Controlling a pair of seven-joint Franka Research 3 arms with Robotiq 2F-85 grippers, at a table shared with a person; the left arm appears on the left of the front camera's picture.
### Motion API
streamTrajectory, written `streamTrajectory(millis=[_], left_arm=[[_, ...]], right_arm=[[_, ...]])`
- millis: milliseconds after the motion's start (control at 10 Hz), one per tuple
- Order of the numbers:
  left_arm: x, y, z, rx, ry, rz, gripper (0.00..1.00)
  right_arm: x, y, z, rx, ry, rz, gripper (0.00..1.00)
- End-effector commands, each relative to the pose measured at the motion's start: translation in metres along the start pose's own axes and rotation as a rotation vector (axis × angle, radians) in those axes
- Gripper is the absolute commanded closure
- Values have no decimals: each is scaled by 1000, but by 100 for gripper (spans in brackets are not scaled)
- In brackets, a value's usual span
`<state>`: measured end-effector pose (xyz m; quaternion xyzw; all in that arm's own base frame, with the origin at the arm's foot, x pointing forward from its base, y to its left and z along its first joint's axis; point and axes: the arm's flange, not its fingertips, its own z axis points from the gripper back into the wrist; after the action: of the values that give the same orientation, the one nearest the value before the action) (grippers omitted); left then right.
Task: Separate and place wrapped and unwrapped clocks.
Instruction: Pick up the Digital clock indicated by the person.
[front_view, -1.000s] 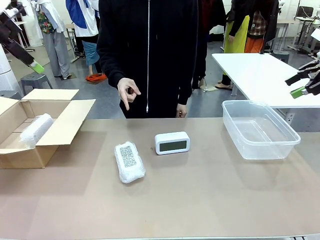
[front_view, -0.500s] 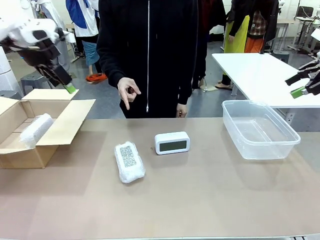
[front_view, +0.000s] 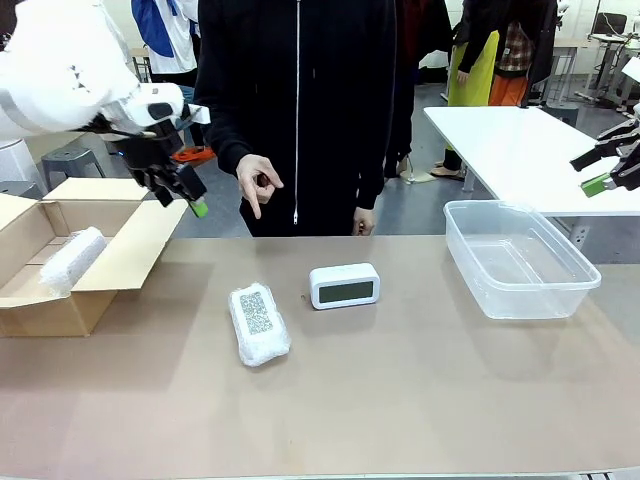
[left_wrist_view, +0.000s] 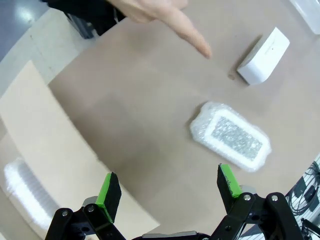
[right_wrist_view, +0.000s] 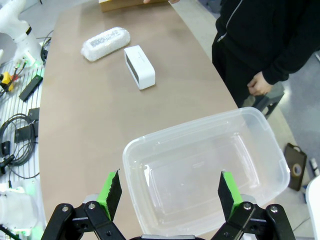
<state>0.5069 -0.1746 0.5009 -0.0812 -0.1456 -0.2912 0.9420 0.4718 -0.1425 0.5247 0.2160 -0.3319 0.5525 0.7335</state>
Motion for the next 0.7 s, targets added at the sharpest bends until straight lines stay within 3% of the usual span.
streamTrajectory(millis=[0,300,600], left_arm=[[5,-17,-26,-42,-19,43,0],[16,-45,-66,-56,-27,104,0],[10,-76,-108,-1,61,98,0]], right_arm=[[0,0,-1,3,-10,4,0],[0,0,-1,3,-10,4,0],[0,0,-1,3,-10,4,0]])
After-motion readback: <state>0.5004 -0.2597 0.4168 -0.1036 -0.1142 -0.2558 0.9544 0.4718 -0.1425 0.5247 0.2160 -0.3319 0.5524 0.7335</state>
